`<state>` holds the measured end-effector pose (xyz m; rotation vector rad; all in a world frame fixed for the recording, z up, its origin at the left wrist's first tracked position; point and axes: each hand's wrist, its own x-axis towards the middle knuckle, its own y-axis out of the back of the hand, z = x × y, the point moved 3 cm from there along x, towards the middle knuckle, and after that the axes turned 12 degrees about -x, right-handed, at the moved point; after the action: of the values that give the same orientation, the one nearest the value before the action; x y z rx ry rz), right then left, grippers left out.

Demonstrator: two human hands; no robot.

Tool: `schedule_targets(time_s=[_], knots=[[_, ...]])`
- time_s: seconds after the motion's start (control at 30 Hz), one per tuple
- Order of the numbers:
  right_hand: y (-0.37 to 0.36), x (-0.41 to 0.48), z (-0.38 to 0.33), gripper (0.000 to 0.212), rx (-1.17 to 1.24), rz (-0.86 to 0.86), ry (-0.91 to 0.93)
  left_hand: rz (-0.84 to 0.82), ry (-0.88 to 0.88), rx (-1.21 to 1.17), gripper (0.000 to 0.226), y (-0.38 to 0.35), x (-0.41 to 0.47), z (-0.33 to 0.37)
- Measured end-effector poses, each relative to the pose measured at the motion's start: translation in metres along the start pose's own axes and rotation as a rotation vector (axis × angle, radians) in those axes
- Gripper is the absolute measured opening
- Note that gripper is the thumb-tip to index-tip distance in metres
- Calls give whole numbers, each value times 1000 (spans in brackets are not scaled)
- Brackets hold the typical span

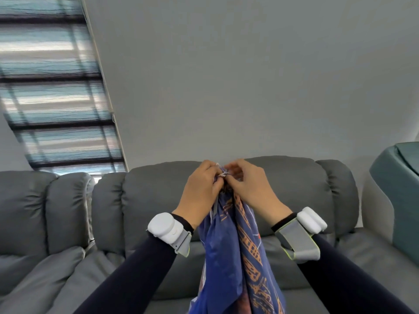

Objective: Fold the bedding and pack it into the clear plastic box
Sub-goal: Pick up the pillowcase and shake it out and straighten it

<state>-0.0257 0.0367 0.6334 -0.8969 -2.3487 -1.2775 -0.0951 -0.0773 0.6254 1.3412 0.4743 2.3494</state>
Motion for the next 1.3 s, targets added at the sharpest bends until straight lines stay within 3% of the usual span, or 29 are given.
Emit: schedule_targets(time_s=[0.1,0.17,0.3,0.37,0.4,0.43,0.47,0.53,0.63,0.7,0.73,0.77,0.8,0.9,0.93,1.0,1.1,1.13,1.2,1.3], knots=[[3,3,1,16,-95,22,10,9,24,-61,6,-3,-2,-1],[9,5,4,13,-73,88,-2,-64,187,-207,9,-5,-5,-1],[25,10,9,10,-28,187,-12,-685,619,-713,15,-17,-41,-15],[33,10,13,10,6,197,-18,-1057,703,-567,21,-20,-69,-36],[36,9,16,10,8,193,-19,-1171,676,-391,32,-18,-74,-50],[39,9,19,10,-6,188,-22,-1177,612,-179,42,-12,-63,-76],[41,8,23,10,-27,176,-26,-1079,530,30,47,-4,-44,-97],[45,8,29,11,-54,150,-44,-620,360,334,42,32,19,-118],[54,14,24,15,-33,201,-53,193,215,410,42,98,101,-74],[62,20,15,12,10,301,-52,500,-16,389,49,115,122,-25],[67,23,12,10,42,346,-57,557,-111,342,53,111,122,-6],[70,26,11,9,75,372,-69,499,-148,302,53,96,115,-5],[72,27,11,9,99,381,-80,311,-154,268,46,71,100,-7],[72,30,13,8,84,356,-84,-591,79,270,23,-15,17,-46],[71,30,15,8,69,342,-85,-705,160,245,23,-31,-12,-57],[67,30,18,8,57,329,-94,-562,231,139,23,-45,-50,-69],[61,27,23,9,57,316,-111,-12,181,-71,32,-41,-83,-64],[59,25,23,10,61,314,-110,100,143,-83,34,-41,-93,-55],[53,23,22,10,72,307,-109,152,103,-86,32,-51,-118,-36],[47,21,13,12,98,282,-76,94,137,-147,21,-78,-139,-37]])
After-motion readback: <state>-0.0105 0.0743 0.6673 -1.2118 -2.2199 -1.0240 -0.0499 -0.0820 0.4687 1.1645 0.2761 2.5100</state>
